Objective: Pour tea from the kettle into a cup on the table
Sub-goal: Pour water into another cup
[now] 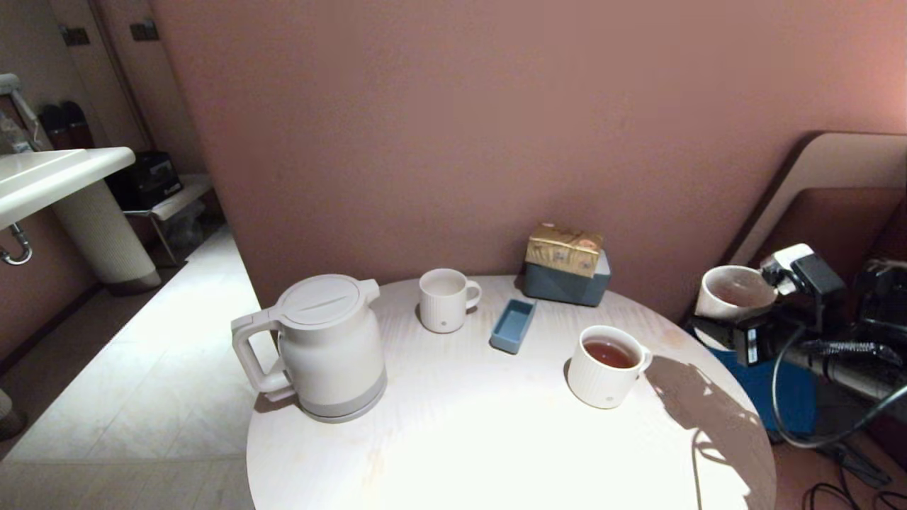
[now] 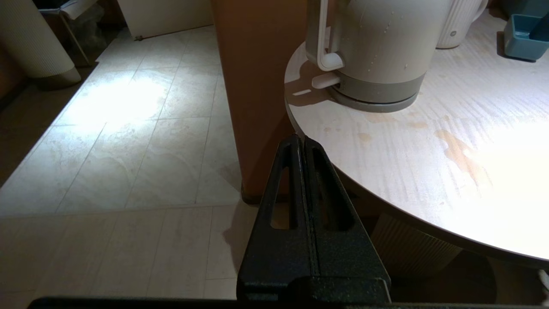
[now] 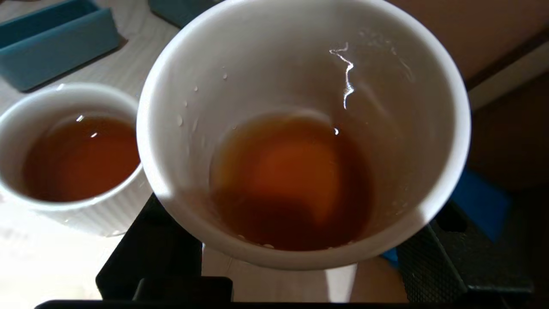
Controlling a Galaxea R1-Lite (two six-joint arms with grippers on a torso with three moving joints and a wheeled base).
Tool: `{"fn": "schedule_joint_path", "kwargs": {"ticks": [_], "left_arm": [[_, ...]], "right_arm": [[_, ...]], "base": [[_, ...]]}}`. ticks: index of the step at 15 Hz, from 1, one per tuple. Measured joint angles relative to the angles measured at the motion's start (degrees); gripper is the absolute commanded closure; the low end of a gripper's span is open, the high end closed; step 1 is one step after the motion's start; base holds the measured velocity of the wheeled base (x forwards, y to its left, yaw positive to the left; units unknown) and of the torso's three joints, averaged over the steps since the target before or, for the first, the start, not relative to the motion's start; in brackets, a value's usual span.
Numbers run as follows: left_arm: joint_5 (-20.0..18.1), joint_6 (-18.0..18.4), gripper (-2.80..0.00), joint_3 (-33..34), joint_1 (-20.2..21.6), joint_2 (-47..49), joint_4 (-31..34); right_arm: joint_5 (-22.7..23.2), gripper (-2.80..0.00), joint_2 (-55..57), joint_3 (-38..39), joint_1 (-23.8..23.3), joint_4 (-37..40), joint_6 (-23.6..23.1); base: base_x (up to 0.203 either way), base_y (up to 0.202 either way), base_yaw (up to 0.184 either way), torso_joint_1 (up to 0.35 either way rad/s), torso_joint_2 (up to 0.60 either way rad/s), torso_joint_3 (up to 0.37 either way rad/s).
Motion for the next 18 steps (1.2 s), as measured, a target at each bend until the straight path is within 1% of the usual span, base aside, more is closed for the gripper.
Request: {"fn": "schedule_joint_path", "kwargs": {"ticks": [2, 3, 4, 5, 10, 14, 15, 18], "left_arm": [[0.0, 0.01, 0.0, 0.0, 0.0, 0.0, 0.0], [0.0, 0.0, 0.0, 0.0, 0.0, 0.0, 0.0], [0.0, 0.01, 0.0, 0.0, 0.0, 0.0, 0.0], [0.0, 0.01, 0.0, 0.0, 0.0, 0.0, 0.0], [0.0, 0.01, 0.0, 0.0, 0.0, 0.0, 0.0], [0.0, 0.0, 0.0, 0.0, 0.0, 0.0, 0.0], [0.01, 0.01, 0.0, 0.0, 0.0, 0.0, 0.0], [0.0, 0.0, 0.0, 0.0, 0.0, 0.0, 0.0]], "right_arm": [[-0.87, 0.0, -0.86, -7.73, 0.59, 10.37, -2.75], [-1.12, 0.0, -0.92, -10.34, 1.24, 14.94, -3.56], [-1.1, 0.0, -0.84, -12.11, 1.96, 18.64, -3.75], [-0.97, 0.0, -0.57, -12.91, 2.54, 19.97, -3.77], [-1.01, 0.0, 2.58, -14.16, 4.16, 19.66, -3.64], [-1.48, 0.0, 5.99, -15.27, 5.0, 17.64, -4.18], [-1.63, 0.0, 6.64, -15.76, 5.23, 17.5, -5.36], [-2.94, 0.0, 8.16, -16.79, 5.75, 17.5, -13.09]], "base": [[0.0, 0.0, 0.0, 0.0, 0.0, 0.0], [0.0, 0.0, 0.0, 0.0, 0.0, 0.0], [0.0, 0.0, 0.0, 0.0, 0.0, 0.0], [0.0, 0.0, 0.0, 0.0, 0.0, 0.0], [0.0, 0.0, 0.0, 0.0, 0.0, 0.0], [0.0, 0.0, 0.0, 0.0, 0.0, 0.0], [0.0, 0.0, 0.0, 0.0, 0.0, 0.0], [0.0, 0.0, 0.0, 0.0, 0.0, 0.0]]}}
